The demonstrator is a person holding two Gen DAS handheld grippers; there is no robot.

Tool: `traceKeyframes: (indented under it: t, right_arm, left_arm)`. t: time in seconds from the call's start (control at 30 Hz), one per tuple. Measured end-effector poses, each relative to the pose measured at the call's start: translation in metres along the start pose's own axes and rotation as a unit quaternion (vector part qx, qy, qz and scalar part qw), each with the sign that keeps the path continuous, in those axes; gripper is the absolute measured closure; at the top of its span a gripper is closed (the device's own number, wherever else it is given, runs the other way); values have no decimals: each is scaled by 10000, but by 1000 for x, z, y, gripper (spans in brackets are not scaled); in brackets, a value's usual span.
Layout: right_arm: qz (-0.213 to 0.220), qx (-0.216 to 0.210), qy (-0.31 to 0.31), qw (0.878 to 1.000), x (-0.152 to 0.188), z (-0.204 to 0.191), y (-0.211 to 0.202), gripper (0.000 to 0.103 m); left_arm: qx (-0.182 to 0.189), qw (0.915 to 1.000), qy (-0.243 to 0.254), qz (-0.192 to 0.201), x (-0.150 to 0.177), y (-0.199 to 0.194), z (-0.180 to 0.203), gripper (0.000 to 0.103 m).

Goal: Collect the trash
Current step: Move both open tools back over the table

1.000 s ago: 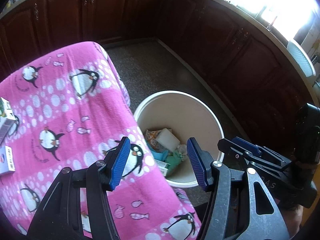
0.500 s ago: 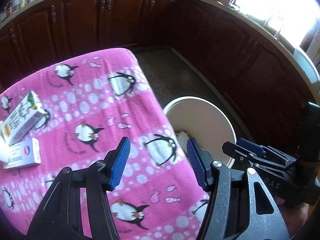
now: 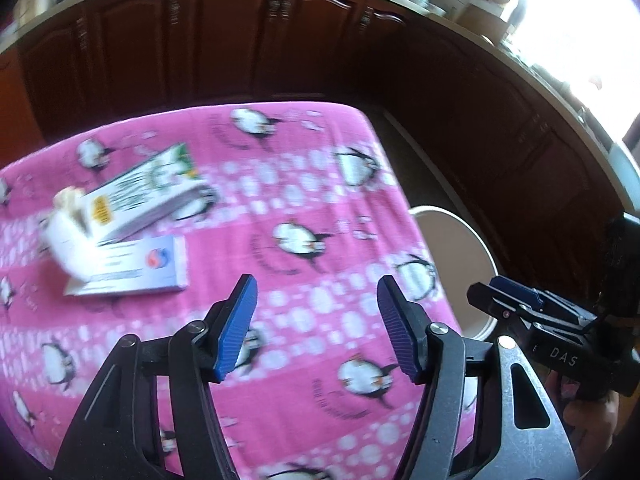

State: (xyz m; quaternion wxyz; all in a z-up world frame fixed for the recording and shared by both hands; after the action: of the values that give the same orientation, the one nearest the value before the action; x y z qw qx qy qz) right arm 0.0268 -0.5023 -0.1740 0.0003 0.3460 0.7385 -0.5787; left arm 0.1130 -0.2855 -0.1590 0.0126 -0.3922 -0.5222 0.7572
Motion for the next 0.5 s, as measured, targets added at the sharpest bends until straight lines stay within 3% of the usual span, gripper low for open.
traceKeyframes:
  t: [0.3, 0.5]
  right_arm:
    - [-316, -253, -392, 9984, 14, -53, 27, 45]
    - [-425, -286, -582, 9970, 19, -73, 38, 43]
  left_arm:
    - [-426, 9940, -1002, 50, 22, -28, -109, 37]
    - [-770, 9871, -1400, 73, 29, -40, -156, 36]
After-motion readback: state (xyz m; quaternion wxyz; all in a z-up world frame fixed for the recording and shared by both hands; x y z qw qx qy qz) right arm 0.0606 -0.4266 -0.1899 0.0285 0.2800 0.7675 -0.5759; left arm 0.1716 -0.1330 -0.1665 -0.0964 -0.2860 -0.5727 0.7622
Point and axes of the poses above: each gripper's, at about its wrist camera, not at the fingertips, and y roughly the way its jaws point, z to its right, x to its underside, the point moved 6 cm from there along y, roughly the way its jaws point, and after that the axes turned 11 degrees about y, right-handed, at the moved point
